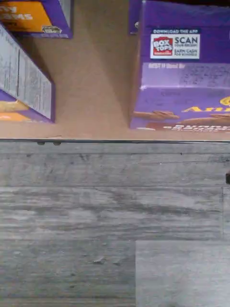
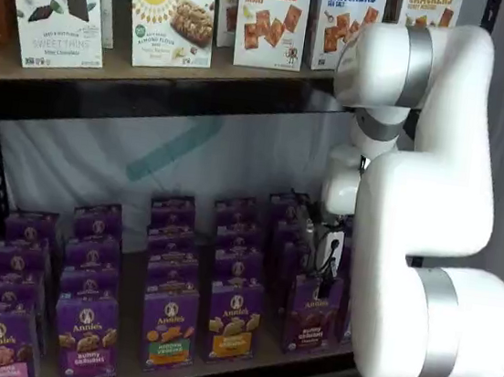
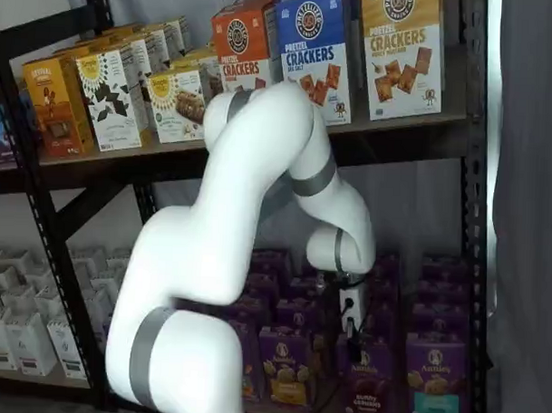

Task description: Pick up the purple box with a brown patch in the center, on the bottom shelf, the fifth box from the left

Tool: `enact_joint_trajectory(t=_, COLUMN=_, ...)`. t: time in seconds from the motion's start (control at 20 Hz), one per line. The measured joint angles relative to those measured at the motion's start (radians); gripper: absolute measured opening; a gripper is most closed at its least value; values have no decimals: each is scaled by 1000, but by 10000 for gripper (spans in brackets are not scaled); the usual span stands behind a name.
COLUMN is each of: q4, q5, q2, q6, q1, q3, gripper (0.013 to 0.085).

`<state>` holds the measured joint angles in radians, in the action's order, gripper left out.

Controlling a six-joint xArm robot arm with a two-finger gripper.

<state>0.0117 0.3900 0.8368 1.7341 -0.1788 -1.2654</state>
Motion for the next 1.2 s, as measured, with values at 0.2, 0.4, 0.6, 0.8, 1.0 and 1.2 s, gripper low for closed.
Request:
enact_joint_trajectory(t=0.2, q4=-2, q5=22, q2=44, q6=4, q1=-3, q3=-57, gripper=850)
enact_joint_trajectory(t=0.4, q4=39, q5=32, q2=88, q6=-24, q1=-11, q3=-105, gripper=850)
enact_joint_trajectory(t=0.6, q4=20, q5=22, q2=122, q6=1, q1=-20, q3=-135, gripper=810)
enact_joint_trajectory(t=0.8, q4=-26, q5=8, q2=137, q6=47, q1=-23, q3=-149, gripper=730)
enact_joint_trajectory(t=1.0, q4=-20, q5=12, q2=148, q6=45, q1=-26, q3=-165, gripper=650)
enact_joint_trajectory(t=1.2, q4=-24, q5=20, q2=152, q6=49, q1=-27, q3=-173, gripper=570)
